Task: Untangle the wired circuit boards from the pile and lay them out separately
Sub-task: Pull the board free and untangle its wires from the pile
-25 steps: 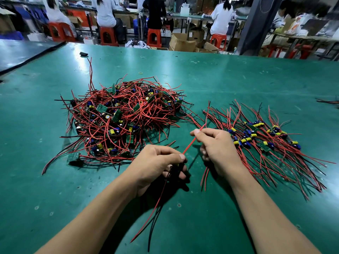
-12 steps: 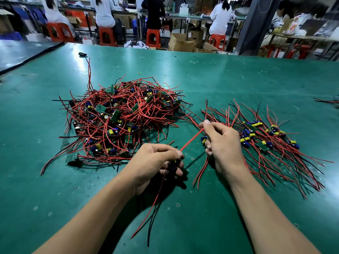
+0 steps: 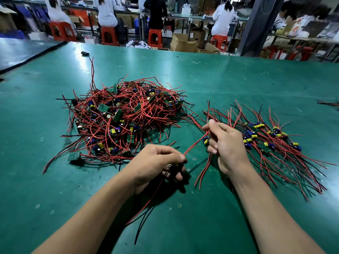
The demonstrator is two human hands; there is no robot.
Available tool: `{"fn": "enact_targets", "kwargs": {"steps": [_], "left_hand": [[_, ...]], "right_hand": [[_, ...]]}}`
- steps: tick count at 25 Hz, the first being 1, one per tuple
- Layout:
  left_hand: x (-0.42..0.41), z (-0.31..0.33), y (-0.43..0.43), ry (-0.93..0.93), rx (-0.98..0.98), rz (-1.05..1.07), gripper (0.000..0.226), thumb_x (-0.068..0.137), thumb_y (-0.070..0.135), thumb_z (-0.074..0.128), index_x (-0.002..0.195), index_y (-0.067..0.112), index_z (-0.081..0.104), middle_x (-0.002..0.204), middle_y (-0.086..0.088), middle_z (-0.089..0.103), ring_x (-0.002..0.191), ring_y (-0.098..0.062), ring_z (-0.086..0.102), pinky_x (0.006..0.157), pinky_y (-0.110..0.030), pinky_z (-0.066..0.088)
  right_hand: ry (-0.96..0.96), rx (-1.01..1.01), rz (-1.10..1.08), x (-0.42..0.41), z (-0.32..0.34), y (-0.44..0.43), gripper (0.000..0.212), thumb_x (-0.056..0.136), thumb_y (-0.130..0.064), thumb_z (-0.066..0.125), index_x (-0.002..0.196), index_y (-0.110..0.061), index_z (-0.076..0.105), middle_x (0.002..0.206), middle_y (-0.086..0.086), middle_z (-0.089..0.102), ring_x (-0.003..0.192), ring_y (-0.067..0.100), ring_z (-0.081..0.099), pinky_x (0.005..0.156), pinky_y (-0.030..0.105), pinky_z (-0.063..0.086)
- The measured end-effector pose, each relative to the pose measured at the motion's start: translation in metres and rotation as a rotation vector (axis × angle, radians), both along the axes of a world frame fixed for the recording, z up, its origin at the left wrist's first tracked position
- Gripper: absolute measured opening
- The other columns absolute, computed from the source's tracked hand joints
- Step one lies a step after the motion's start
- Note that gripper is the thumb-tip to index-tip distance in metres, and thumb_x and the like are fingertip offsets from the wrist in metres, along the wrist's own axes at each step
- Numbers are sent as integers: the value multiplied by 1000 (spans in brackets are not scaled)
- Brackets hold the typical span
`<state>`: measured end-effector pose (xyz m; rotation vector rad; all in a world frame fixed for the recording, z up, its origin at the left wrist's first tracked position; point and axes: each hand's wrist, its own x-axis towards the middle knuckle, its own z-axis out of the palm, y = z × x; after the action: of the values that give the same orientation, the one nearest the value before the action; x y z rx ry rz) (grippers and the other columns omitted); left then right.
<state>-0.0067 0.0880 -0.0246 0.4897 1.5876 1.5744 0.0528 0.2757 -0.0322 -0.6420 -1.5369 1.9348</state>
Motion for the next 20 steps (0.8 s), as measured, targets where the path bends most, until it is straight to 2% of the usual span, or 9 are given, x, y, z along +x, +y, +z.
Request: {"fn": "enact_targets", "kwargs": {"steps": [2, 4, 9, 15, 20], "left_hand": [[-1, -1, 0, -6, 6, 4, 12, 89, 8, 67, 90, -3, 70, 73, -15, 70, 54, -20, 64, 52, -22, 51], [-1, -1, 0, -38, 13, 12, 12, 88, 9, 67, 91, -3, 70, 74, -15, 70, 56, -21, 65, 55, -24, 54], [0, -2, 1, -103, 55, 47, 25, 92, 16, 64, 101, -7, 67, 80, -17, 71, 61, -22, 68, 60, -26, 58], [-1, 0, 6, -175, 131, 117, 42, 98, 37, 52, 114, 0, 63, 102, -20, 74, 78, -29, 74, 79, -39, 59], [-3, 2, 7, -205, 134, 75, 58, 99, 54, 33, 124, 9, 59, 113, -11, 73, 97, -29, 72, 75, -33, 56]], "right_hand": [[-16, 49, -11, 0, -2, 0, 30, 101, -23, 60, 78, -7, 72, 56, -5, 41, 39, 6, 25, 36, 18, 24], [-20, -9, 13, 1, -2, 1, 29, 99, -25, 63, 77, -10, 76, 63, -4, 48, 40, 6, 29, 36, 18, 27], [-34, -94, 52, 2, 1, 1, 27, 95, -31, 68, 94, -5, 76, 78, 1, 51, 42, 6, 32, 37, 18, 30], [-79, -58, 151, 3, 1, -2, 27, 91, -36, 71, 90, -10, 78, 76, -1, 54, 44, 7, 34, 38, 19, 32], [-86, -64, 164, 4, 2, -3, 29, 91, -37, 71, 90, -9, 77, 72, -4, 54, 45, 7, 35, 39, 19, 33]]}}
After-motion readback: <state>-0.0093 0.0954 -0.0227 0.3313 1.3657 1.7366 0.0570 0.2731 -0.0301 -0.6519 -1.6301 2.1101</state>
